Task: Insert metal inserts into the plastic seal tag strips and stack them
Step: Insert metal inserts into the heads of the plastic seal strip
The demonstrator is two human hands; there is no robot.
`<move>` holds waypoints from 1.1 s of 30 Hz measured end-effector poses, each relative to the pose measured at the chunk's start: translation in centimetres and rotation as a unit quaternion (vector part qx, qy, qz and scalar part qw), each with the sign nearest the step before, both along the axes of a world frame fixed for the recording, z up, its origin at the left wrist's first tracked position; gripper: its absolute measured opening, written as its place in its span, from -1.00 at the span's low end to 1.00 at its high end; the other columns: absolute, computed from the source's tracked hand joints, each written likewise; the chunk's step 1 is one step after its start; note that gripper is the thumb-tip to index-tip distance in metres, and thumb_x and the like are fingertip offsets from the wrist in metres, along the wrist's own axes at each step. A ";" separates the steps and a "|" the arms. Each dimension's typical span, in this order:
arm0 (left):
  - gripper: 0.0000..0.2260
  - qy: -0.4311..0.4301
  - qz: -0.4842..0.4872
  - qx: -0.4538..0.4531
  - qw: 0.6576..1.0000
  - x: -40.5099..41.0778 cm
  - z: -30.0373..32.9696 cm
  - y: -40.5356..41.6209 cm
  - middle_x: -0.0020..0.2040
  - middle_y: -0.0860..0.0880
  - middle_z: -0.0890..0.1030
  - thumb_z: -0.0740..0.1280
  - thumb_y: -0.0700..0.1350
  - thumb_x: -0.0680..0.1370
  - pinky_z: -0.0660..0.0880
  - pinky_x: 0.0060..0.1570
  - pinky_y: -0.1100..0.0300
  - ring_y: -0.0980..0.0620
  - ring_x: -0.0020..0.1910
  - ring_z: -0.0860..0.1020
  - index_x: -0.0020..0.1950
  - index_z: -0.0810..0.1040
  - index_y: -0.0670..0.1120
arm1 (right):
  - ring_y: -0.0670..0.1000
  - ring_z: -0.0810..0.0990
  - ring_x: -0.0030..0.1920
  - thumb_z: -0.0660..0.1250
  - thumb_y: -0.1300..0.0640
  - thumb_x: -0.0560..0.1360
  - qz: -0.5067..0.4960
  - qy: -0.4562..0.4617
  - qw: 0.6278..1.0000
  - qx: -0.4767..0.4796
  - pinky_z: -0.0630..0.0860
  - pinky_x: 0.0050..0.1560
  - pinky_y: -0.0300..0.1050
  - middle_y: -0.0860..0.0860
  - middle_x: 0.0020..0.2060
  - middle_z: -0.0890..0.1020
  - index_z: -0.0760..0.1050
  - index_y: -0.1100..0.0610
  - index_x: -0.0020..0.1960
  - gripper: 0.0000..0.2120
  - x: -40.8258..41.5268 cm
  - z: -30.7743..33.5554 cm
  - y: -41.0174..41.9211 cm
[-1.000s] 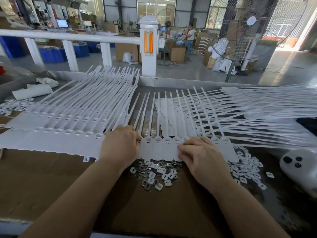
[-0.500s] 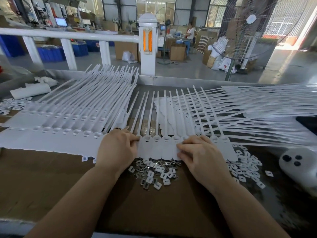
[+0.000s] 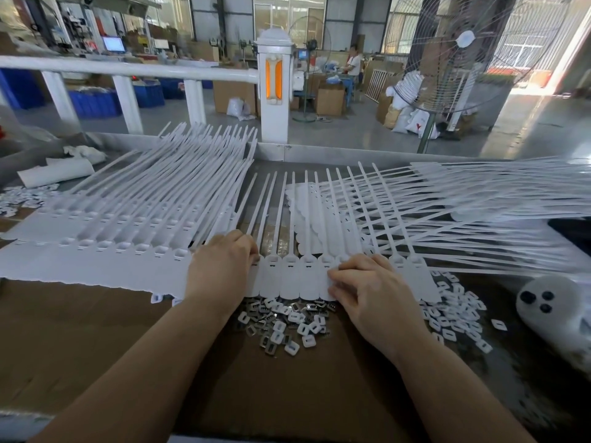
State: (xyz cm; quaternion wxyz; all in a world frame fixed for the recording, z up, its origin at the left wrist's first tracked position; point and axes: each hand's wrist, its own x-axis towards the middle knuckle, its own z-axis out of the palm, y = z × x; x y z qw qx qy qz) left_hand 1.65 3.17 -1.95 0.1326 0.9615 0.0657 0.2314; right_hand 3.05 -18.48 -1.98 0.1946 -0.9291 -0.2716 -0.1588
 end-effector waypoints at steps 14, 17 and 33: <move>-0.88 -0.025 -0.029 0.018 0.999 -0.2 -0.2 -0.1 -0.08 -0.02 0.59 0.28 -0.25 0.54 0.46 -0.08 -0.01 -0.04 -0.11 0.50 -0.04 0.61 -0.12 | -0.09 0.39 0.13 0.28 0.01 0.52 0.004 -0.009 1.000 -0.003 0.29 0.21 -0.22 -0.11 0.08 0.57 0.58 0.02 0.17 -0.75 0.0 0.0 0.0; -0.87 -0.030 -0.039 -0.006 0.999 -0.3 -0.1 0.0 -0.09 0.00 0.60 0.28 -0.24 0.54 0.46 -0.06 0.01 -0.04 -0.09 0.51 -0.05 0.63 -0.11 | -0.08 0.40 0.13 0.29 0.02 0.52 0.004 -0.010 1.000 0.000 0.30 0.21 -0.20 -0.11 0.08 0.57 0.58 0.02 0.17 -0.75 0.0 -0.1 0.0; -0.87 -0.054 -0.017 -0.078 0.995 -1.2 -0.3 -0.1 -0.02 0.09 0.64 0.35 -0.14 0.49 0.39 -0.05 0.37 0.12 -0.07 0.53 -0.05 0.69 -0.08 | -0.06 0.43 0.12 0.31 0.03 0.51 0.003 -0.012 1.000 0.004 0.32 0.22 -0.18 -0.09 0.06 0.58 0.59 0.03 0.16 -0.75 0.1 -0.1 0.1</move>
